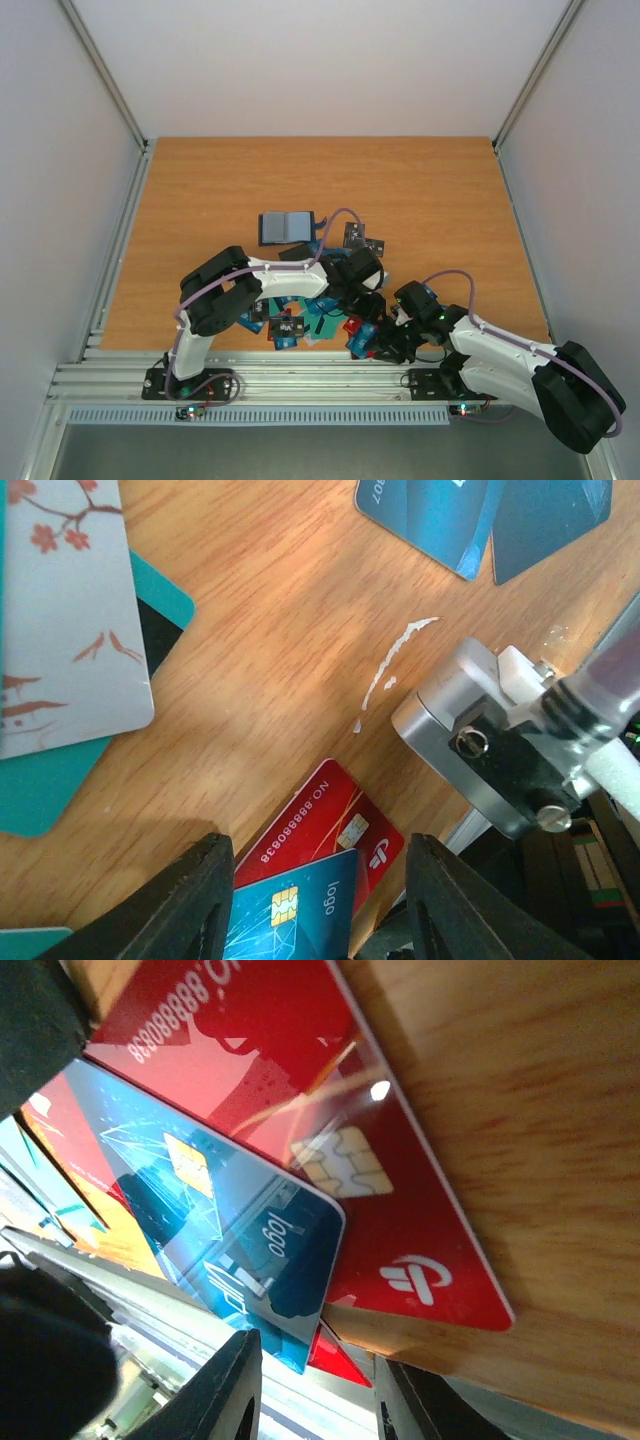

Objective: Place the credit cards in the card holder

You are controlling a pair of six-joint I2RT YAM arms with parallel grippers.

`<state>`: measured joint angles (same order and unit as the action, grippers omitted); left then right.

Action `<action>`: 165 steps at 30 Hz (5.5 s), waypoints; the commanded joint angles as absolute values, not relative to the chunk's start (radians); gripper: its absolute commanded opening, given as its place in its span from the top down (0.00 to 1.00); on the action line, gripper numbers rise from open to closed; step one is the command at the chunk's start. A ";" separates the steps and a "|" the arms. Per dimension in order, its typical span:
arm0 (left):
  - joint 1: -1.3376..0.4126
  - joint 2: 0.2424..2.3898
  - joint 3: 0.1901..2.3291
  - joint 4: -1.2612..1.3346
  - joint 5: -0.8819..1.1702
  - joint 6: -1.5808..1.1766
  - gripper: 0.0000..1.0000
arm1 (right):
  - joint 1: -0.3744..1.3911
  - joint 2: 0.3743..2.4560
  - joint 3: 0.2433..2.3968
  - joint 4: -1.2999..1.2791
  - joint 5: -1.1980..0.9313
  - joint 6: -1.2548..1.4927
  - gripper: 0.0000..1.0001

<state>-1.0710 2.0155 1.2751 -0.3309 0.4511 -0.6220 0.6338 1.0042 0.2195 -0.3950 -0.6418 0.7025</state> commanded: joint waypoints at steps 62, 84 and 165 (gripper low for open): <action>-1.101 1.844 1.078 -0.521 0.328 -0.620 0.48 | 0.640 0.905 0.307 -0.670 -0.610 0.557 0.60; -1.180 1.778 1.099 -0.466 0.382 -0.706 0.49 | 0.640 0.863 0.307 -0.643 -0.583 0.581 0.60; -1.067 2.082 1.480 -0.675 0.412 -0.523 0.52 | 0.640 0.961 0.242 -0.476 -0.589 0.584 0.55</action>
<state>-1.0611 2.0995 1.4960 -0.6815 0.3901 -0.5240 0.6350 0.9543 0.2493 -0.4881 -0.5926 0.5869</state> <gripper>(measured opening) 0.483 0.446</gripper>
